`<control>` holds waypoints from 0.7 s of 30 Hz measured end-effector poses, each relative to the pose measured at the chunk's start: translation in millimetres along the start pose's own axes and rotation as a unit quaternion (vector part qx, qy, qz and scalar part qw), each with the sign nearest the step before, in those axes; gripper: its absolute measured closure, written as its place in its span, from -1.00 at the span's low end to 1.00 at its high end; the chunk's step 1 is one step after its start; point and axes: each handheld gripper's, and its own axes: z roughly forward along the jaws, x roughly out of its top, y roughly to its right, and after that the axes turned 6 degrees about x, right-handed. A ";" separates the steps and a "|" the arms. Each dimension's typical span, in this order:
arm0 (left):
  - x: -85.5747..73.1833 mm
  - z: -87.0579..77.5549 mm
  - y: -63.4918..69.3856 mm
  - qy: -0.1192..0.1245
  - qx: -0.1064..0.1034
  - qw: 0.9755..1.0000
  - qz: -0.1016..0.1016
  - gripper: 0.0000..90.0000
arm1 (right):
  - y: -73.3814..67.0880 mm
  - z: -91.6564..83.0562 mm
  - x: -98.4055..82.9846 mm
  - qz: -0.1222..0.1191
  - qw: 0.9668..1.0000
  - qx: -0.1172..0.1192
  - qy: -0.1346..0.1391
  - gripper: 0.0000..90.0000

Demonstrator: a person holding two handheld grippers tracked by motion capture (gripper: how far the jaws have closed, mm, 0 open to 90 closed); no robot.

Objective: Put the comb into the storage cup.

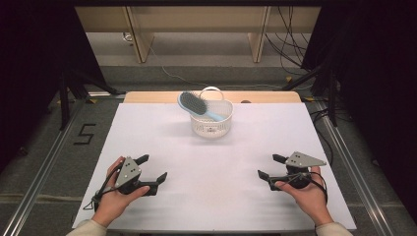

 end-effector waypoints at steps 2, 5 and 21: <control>-0.1 0.1 0.0 0.000 0.000 1.000 0.000 -0.72 | -1.0 -2.4 -2.0 0.001 1.000 0.000 0.000 -0.65; -0.1 0.1 0.1 -0.001 0.000 1.000 0.000 -0.72 | -2.3 -5.1 -5.0 0.005 1.000 -0.001 0.002 -0.65; -0.2 0.0 0.0 -0.001 -0.001 1.000 0.000 -0.72 | -7.3 -7.0 -12.4 0.003 1.000 0.008 0.000 -0.65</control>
